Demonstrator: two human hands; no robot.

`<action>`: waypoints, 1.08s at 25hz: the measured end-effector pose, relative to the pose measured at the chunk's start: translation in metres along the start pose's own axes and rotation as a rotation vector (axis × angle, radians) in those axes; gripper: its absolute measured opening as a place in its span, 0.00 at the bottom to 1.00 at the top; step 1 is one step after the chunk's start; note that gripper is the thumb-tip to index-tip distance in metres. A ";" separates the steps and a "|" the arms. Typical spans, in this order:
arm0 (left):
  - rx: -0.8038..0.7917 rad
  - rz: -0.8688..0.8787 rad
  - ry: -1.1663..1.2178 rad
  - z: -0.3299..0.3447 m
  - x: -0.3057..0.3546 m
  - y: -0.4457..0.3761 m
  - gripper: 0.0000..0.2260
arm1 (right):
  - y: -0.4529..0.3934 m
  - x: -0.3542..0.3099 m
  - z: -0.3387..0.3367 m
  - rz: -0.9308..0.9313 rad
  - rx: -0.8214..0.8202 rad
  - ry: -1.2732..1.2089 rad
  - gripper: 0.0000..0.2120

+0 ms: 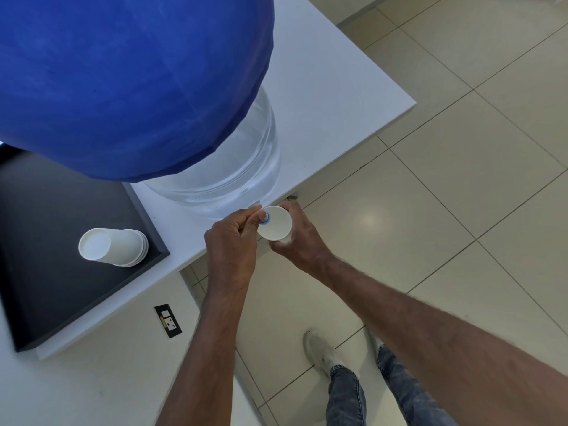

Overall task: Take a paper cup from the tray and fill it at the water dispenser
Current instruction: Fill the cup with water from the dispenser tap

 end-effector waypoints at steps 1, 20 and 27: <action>0.001 -0.001 -0.001 0.000 0.000 0.000 0.12 | 0.000 0.000 0.000 0.004 -0.001 -0.001 0.31; -0.022 0.020 -0.024 -0.001 0.007 0.003 0.12 | 0.003 -0.003 -0.003 0.008 0.010 -0.014 0.30; -0.082 0.121 -0.145 -0.004 0.013 0.004 0.12 | 0.005 -0.001 -0.004 0.029 0.005 -0.001 0.31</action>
Point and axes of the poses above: each hand's wrist, its own y-axis away from the middle knuckle, its own z-axis out of the palm, x = y × z, the point moved 4 cm from there along -y, towards the middle knuckle, and after that the axes turned 4 degrees about z, right-handed, at the moved point
